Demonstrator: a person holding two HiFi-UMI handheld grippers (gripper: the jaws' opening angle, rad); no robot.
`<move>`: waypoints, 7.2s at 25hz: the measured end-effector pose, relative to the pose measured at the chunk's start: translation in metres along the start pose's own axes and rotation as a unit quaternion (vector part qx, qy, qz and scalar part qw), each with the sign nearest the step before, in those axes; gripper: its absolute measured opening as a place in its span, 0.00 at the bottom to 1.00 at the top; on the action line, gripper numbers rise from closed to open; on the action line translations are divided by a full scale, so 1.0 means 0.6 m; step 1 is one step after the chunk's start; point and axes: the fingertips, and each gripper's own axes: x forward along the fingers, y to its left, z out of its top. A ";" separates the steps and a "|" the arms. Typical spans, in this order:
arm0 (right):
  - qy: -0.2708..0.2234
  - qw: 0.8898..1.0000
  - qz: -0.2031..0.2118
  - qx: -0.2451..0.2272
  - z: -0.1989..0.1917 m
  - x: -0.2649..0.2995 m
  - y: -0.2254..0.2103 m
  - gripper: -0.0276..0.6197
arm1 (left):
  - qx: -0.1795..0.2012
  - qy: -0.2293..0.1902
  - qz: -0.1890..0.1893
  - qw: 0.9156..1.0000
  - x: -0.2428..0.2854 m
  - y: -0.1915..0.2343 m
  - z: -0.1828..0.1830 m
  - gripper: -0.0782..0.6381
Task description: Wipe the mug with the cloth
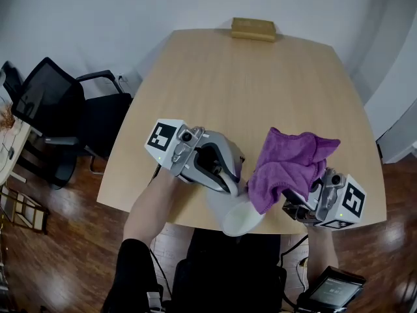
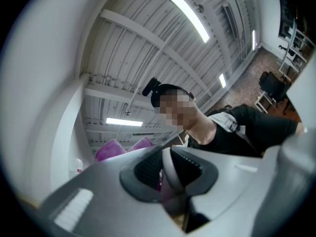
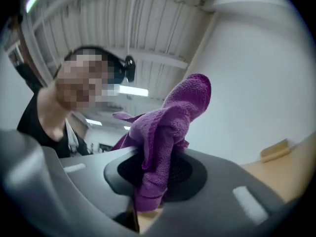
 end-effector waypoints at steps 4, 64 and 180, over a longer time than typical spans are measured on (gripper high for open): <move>-0.034 0.993 0.080 0.080 -0.007 0.025 0.025 0.16 | 0.001 -0.007 -0.007 1.000 0.006 -0.003 0.007 0.23; 0.053 0.949 -0.106 0.291 -0.206 0.033 -0.065 0.16 | 0.007 -0.086 0.459 0.884 -0.160 0.222 0.034 0.23; 0.044 0.968 -0.239 0.067 -0.098 -0.019 -0.179 0.16 | -0.168 -0.209 0.237 0.934 -0.089 0.174 0.033 0.15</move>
